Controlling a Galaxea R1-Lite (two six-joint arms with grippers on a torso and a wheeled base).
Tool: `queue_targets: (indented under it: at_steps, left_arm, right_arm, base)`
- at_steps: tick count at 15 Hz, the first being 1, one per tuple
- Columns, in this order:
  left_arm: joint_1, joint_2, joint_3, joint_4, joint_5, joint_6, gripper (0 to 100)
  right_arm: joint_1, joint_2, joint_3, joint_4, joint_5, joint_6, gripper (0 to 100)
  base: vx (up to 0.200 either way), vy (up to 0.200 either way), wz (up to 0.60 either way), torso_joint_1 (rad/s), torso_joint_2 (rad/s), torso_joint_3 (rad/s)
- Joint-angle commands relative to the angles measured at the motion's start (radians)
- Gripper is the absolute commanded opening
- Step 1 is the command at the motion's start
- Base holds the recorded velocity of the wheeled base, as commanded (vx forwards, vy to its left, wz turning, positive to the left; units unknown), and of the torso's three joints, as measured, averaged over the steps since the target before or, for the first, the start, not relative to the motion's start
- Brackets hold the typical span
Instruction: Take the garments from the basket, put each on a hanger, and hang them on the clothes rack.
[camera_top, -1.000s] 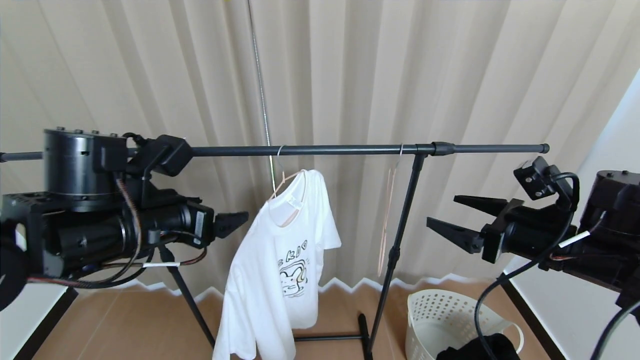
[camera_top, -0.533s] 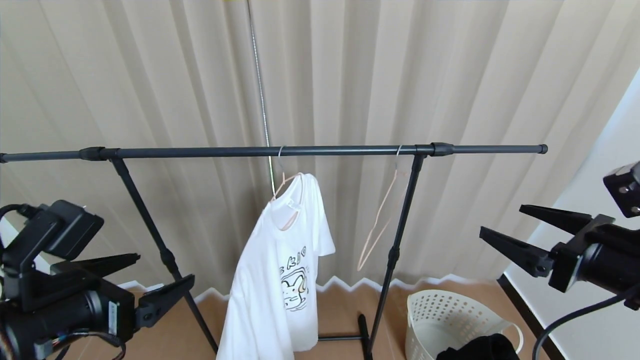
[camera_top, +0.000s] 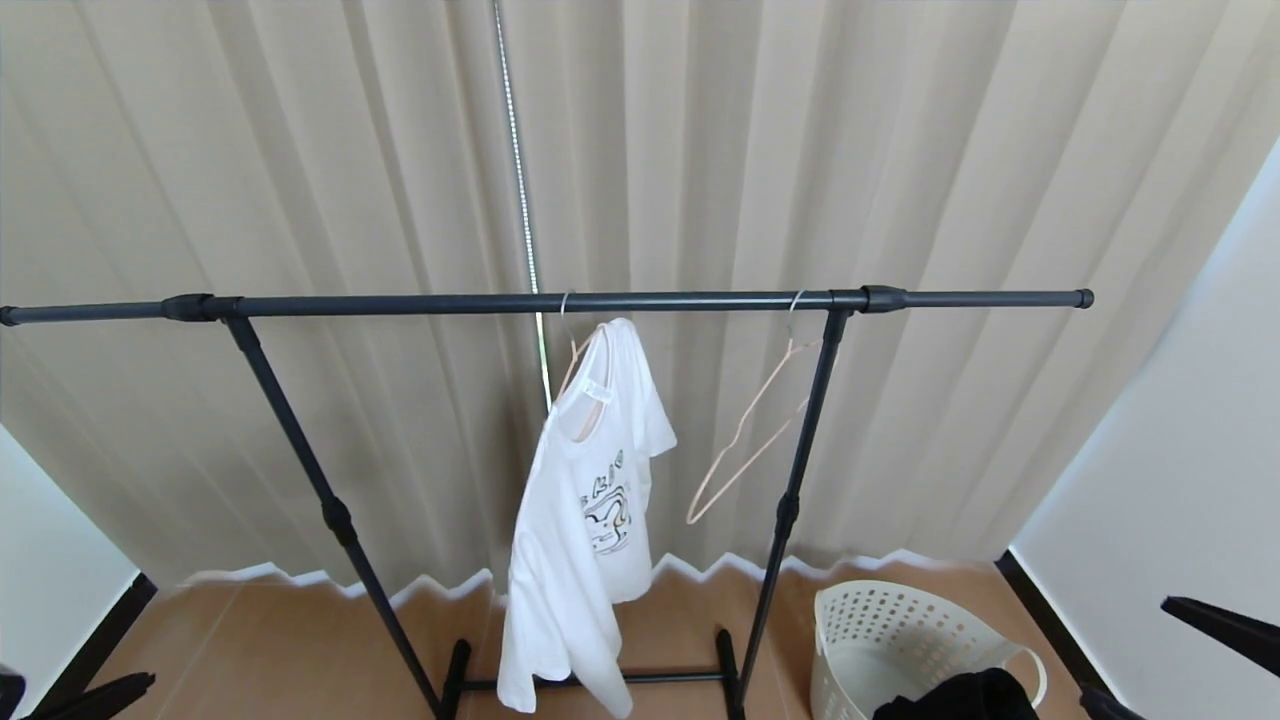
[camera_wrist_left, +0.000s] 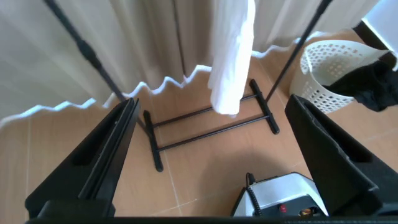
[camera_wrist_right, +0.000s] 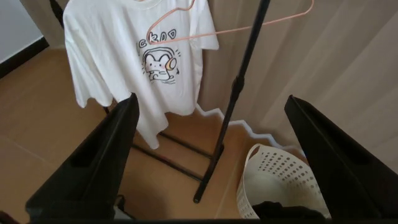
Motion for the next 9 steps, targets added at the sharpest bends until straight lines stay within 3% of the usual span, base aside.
queue_targets:
  at_steps: [1,3,5,6,9]
  left_arm:
    - [0.061,-0.162,0.060,0.040,-0.003,0.004,100]
    - [0.060,-0.255,0.060,0.137,-0.004,0.004,100]
    - [0.061,-0.304,0.059,0.187,-0.004,0.006,100]
    - [0.061,-0.389,0.050,0.267,-0.006,0.007,100]
    - [0.071,-0.424,0.042,0.298,-0.004,0.001,100]
  right_arm:
    - [-0.011,-0.359,0.040,0.248,-0.038,-0.002,100]
    - [-0.015,-0.480,0.040,0.365,-0.089,-0.004,100]
    - [-0.015,-0.520,0.040,0.390,-0.113,-0.004,100]
    - [-0.015,-0.573,0.040,0.440,-0.161,-0.002,100]
    - [-0.028,-0.599,0.040,0.443,-0.214,0.002,100]
  base:
    - [0.000,0.000,0.00,0.000,0.00,0.000]
    - [0.000,0.000,0.00,0.000,0.00,0.000]
    - [0.000,0.000,0.00,0.000,0.00,0.000]
    - [0.000,0.000,0.00,0.000,0.00,0.000]
    - [0.000,0.000,0.00,0.000,0.00,0.000]
